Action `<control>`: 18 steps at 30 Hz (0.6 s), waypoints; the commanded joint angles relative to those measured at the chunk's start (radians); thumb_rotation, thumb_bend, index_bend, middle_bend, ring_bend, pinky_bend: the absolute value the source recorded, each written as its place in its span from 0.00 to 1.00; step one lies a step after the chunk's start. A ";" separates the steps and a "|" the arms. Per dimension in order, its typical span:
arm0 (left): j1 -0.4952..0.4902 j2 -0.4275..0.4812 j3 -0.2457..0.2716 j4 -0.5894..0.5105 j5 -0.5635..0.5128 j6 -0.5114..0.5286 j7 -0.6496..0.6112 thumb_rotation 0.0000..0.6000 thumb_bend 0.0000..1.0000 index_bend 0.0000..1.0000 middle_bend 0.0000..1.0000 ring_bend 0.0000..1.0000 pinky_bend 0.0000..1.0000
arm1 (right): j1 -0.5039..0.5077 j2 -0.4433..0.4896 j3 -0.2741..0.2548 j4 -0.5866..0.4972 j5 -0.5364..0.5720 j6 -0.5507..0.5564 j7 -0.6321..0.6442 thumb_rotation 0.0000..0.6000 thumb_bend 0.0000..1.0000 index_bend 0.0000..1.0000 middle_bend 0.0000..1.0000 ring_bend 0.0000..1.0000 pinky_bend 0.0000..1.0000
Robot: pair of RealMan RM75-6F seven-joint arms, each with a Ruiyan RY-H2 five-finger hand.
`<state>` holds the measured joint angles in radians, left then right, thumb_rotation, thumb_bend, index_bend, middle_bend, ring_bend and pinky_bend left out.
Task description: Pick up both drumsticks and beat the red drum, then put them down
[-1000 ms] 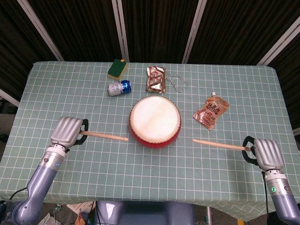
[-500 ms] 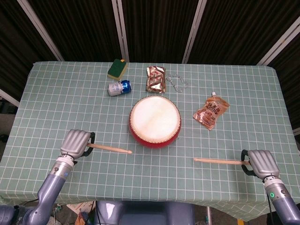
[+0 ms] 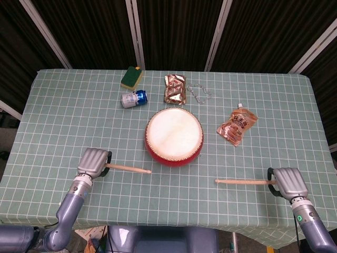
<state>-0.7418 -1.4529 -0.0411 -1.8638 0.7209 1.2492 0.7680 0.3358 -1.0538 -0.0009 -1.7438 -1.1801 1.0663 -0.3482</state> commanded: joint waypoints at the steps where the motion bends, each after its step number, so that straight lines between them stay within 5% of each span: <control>1: -0.007 -0.024 0.002 0.012 0.002 -0.011 0.014 1.00 0.30 0.50 1.00 0.99 1.00 | 0.001 -0.005 0.002 0.003 0.009 0.002 -0.011 1.00 0.67 0.84 1.00 1.00 0.93; 11: -0.010 -0.066 0.004 0.025 -0.012 -0.003 0.050 1.00 0.15 0.34 0.86 0.86 0.99 | 0.008 -0.010 -0.006 -0.006 0.034 0.007 -0.089 1.00 0.40 0.59 0.96 0.96 0.86; 18: 0.000 -0.045 -0.005 -0.006 0.001 0.025 0.048 1.00 0.11 0.18 0.68 0.69 0.77 | 0.006 -0.015 -0.003 -0.004 0.048 0.026 -0.120 1.00 0.31 0.35 0.83 0.86 0.73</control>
<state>-0.7453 -1.5041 -0.0441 -1.8616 0.7171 1.2690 0.8202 0.3425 -1.0677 -0.0037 -1.7489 -1.1354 1.0883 -0.4613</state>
